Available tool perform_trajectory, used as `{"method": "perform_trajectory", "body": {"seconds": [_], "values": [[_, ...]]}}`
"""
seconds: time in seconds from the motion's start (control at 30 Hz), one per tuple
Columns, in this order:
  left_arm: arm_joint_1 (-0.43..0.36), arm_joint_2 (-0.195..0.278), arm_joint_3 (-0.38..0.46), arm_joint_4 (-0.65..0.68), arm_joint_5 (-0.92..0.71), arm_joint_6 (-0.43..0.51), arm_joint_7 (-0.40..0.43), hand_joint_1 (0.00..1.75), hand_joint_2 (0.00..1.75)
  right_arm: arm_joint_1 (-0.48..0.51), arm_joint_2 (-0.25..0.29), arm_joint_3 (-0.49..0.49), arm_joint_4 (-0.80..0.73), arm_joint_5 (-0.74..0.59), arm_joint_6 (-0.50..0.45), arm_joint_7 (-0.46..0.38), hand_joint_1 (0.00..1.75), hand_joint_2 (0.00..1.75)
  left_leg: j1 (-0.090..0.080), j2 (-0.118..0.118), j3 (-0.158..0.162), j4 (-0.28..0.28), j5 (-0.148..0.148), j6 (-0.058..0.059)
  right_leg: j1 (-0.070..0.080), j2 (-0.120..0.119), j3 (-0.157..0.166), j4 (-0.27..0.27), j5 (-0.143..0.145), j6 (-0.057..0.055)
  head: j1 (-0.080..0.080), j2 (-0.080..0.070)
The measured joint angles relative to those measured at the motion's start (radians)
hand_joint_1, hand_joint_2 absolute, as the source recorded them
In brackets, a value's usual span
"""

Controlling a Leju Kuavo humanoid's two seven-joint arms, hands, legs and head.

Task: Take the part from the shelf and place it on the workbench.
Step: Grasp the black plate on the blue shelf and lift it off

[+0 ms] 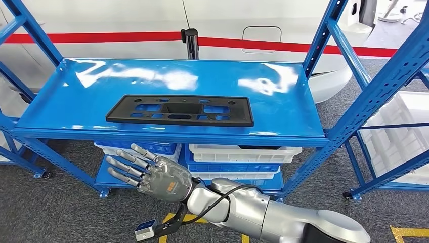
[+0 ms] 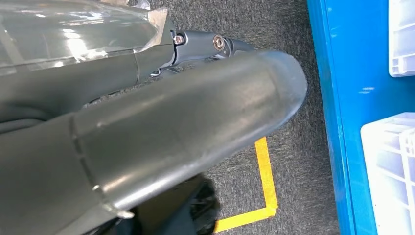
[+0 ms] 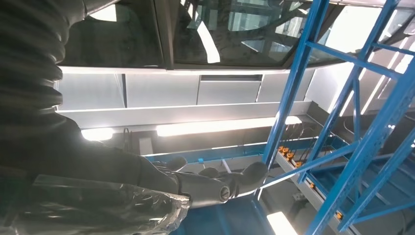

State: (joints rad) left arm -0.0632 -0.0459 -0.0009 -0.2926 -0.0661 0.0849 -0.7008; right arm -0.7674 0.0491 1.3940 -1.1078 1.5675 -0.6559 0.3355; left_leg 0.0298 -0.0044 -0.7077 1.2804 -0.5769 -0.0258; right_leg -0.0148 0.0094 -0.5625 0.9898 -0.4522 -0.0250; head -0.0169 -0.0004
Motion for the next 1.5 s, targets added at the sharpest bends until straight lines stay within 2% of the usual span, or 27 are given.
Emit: {"method": "perform_trajectory", "body": {"seconds": [0.03, 0.1, 0.13, 0.17, 0.2, 0.3, 0.33, 0.37, 0.43, 0.47, 0.5, 0.53, 0.6, 0.63, 0.67, 0.7, 0.73, 0.77, 0.87, 1.03, 1.27, 1.5], "values": [[0.001, 0.001, 0.0, 0.0, 0.0, 0.0, 0.0, 0.0, 0.0, 0.002, 0.0, 0.0, 0.0, 0.0, 0.0, 0.0, 0.0, 1.75, 0.006, 0.001, -0.002, -0.026, 0.034, -0.006, -0.002, 0.002, 0.007, 0.001, -0.006, 0.004, 0.0, 0.0], [0.001, 0.002, 0.0, -0.002, 0.0, 0.0, 0.0, 0.0, 0.0, 0.003, 0.0, 0.0, 0.0, 0.0, 0.0, 0.0, 0.0, 1.75, 0.014, 0.005, 0.042, -0.151, 0.119, -0.016, -0.005, 0.004, 0.021, 0.004, -0.02, 0.016, 0.0, 0.0], [0.0, 0.001, 0.0, -0.003, 0.0, 0.0, 0.0, 0.0, 0.0, 0.002, 0.0, 0.0, 0.0, 0.0, 0.0, 0.0, 0.0, 1.75, 0.015, 0.004, 0.068, -0.208, 0.142, -0.016, -0.003, 0.005, 0.025, 0.006, -0.028, 0.024, -0.001, 0.0], [0.0, 0.001, 0.0, -0.004, 0.0, -0.001, 0.0, 0.0, 0.0, 0.002, 0.0, -0.001, 0.0, 0.0, 0.0, 0.0, 0.0, 1.75, 0.014, 0.005, 0.085, -0.244, 0.151, -0.012, 0.0, 0.005, 0.027, 0.007, -0.034, 0.032, -0.002, 0.0], [0.0, 0.001, 0.0, -0.005, 0.0, -0.001, 0.0, 0.0, 0.0, 0.002, 0.0, -0.001, 0.0, 0.0, 0.0, 0.0, 0.0, 1.75, 0.01, 0.003, 0.093, -0.258, 0.147, -0.005, 0.003, 0.005, 0.026, 0.007, -0.038, 0.039, -0.002, 0.0], [0.001, 0.0, 0.0, -0.006, 0.0, -0.002, 0.0, 0.0, 0.0, 0.001, -0.001, -0.003, -0.001, 0.0, 0.001, 0.0, 0.0, 1.75, 0.002, 0.002, 0.101, -0.266, 0.141, 0.022, 0.004, 0.001, 0.023, 0.014, -0.048, 0.055, 0.001, 0.0], [0.001, 0.0, 0.0, -0.007, -0.001, -0.002, 0.0, 0.0, 0.0, 0.001, -0.001, -0.004, -0.001, 0.0, 0.001, 0.0, 0.0, 1.75, 0.001, 0.002, 0.106, -0.268, 0.139, 0.031, 0.004, -0.001, 0.011, 0.04, -0.059, 0.056, 0.002, 0.0], [0.0, 0.0, 0.0, -0.007, -0.001, -0.002, 0.0, 0.0, 0.0, 0.001, -0.001, -0.006, -0.002, 0.0, 0.001, 0.0, 0.0, 1.75, 0.0, 0.002, 0.112, -0.271, 0.136, 0.039, 0.004, -0.002, -0.015, 0.09, -0.077, 0.055, 0.002, 0.0], [0.0, 0.001, 0.0, -0.007, -0.002, -0.003, 0.0, 0.0, 0.0, 0.004, -0.004, -0.007, -0.002, 0.0, 0.001, 0.0, 0.0, 1.75, -0.004, 0.002, 0.12, -0.271, 0.127, 0.052, 0.003, -0.002, -0.1, 0.234, -0.118, 0.047, 0.004, 0.0], [0.0, 0.001, 0.0, -0.007, -0.002, -0.003, 0.0, 0.0, 0.0, 0.007, -0.006, -0.007, -0.002, 0.0, 0.002, 0.0, 0.0, 1.75, -0.007, 0.002, 0.124, -0.271, 0.123, 0.055, 0.003, -0.002, -0.141, 0.292, -0.129, 0.046, 0.005, 0.0], [0.0, 0.001, 0.0, -0.007, -0.004, -0.005, 0.0, 0.0, 0.0, 0.01, -0.009, -0.007, -0.002, 0.0, 0.004, 0.0, 0.0, 1.75, -0.009, 0.0, 0.129, -0.271, 0.118, 0.058, 0.003, -0.002, -0.167, 0.317, -0.125, 0.049, 0.005, 0.0], [0.0, 0.001, 0.0, -0.007, -0.006, -0.006, 0.0, 0.0, 0.0, 0.012, -0.01, -0.008, -0.002, 0.0, 0.007, -0.001, 0.0, 1.75, -0.012, -0.002, 0.135, -0.271, 0.114, 0.058, 0.004, -0.002, -0.171, 0.3, -0.104, 0.055, 0.006, 0.0], [-0.001, 0.0, -0.001, -0.007, -0.012, -0.01, 0.0, 0.0, 0.0, 0.014, -0.013, -0.013, -0.005, 0.0, 0.012, -0.004, 0.0, 1.75, -0.015, -0.005, 0.151, -0.271, 0.102, 0.055, 0.006, -0.004, -0.126, 0.168, -0.031, 0.065, 0.006, 0.0], [-0.002, 0.0, -0.001, -0.006, -0.015, -0.011, 0.0, 0.0, 0.0, 0.015, -0.014, -0.017, -0.008, 0.0, 0.015, -0.005, 0.0, 1.75, -0.018, -0.006, 0.158, -0.27, 0.094, 0.051, 0.008, -0.004, -0.098, 0.101, -0.001, 0.064, 0.006, 0.0], [-0.004, 0.0, -0.002, -0.006, -0.017, -0.012, 0.0, 0.0, 0.0, 0.015, -0.016, -0.021, -0.012, 0.0, 0.019, -0.007, 0.0, 1.75, -0.021, -0.007, 0.163, -0.27, 0.088, 0.047, 0.01, -0.005, -0.077, 0.055, 0.02, 0.058, 0.006, 0.0], [-0.006, 0.001, -0.004, -0.004, -0.018, -0.013, 0.0, 0.0, 0.0, 0.018, -0.018, -0.024, -0.015, 0.0, 0.025, -0.011, 0.0, 1.75, -0.023, -0.007, 0.166, -0.269, 0.083, 0.042, 0.012, -0.005, -0.066, 0.034, 0.027, 0.05, 0.005, 0.0], [-0.008, 0.001, -0.006, -0.002, -0.019, -0.012, 0.0, 0.0, 0.0, 0.022, -0.019, -0.029, -0.017, 0.0, 0.032, -0.016, 0.0, 1.75, -0.024, -0.007, 0.168, -0.268, 0.079, 0.039, 0.013, -0.004, -0.062, 0.03, 0.029, 0.043, 0.005, 0.0], [-0.011, 0.001, -0.008, 0.002, -0.019, -0.007, 0.0, 0.0, 0.0, 0.027, -0.02, -0.035, -0.019, 0.0, 0.04, -0.022, 0.0, 1.75, -0.022, -0.006, 0.169, -0.268, 0.078, 0.042, 0.011, -0.003, -0.062, 0.03, 0.029, 0.039, 0.004, 0.0], [-0.02, -0.002, -0.014, 0.019, -0.021, 0.022, 0.0, 0.0, 0.0, 0.037, -0.02, -0.053, -0.024, 0.0, 0.056, -0.034, 0.0, 1.75, -0.018, -0.004, 0.174, -0.272, 0.075, 0.053, 0.013, 0.001, -0.06, 0.027, 0.029, 0.037, 0.004, 0.0], [-0.033, -0.008, -0.018, 0.035, -0.028, 0.044, 0.0, 0.0, 0.0, 0.055, -0.017, -0.1, -0.013, 0.0, 0.066, -0.045, 0.0, 1.75, -0.017, 0.0, 0.179, -0.283, 0.074, 0.052, 0.015, 0.004, -0.06, 0.027, 0.025, 0.03, 0.004, 0.0], [-0.049, -0.014, -0.019, 0.046, -0.044, 0.032, 0.001, 0.0, 0.0, 0.072, 0.014, -0.182, 0.068, 0.0, 0.082, -0.076, 0.0, 1.75, -0.016, 0.001, 0.18, -0.285, 0.075, 0.037, 0.018, 0.004, -0.059, 0.027, 0.024, 0.028, 0.005, 0.0], [-0.06, -0.02, -0.033, 0.048, -0.072, 0.013, 0.006, 0.0, 0.0, 0.106, 0.075, -0.317, 0.217, 0.0, 0.089, -0.103, 0.0, 1.75, -0.019, 0.001, 0.182, -0.285, 0.076, 0.035, 0.015, 0.003, -0.057, 0.027, 0.026, 0.026, 0.005, 0.0]]}}
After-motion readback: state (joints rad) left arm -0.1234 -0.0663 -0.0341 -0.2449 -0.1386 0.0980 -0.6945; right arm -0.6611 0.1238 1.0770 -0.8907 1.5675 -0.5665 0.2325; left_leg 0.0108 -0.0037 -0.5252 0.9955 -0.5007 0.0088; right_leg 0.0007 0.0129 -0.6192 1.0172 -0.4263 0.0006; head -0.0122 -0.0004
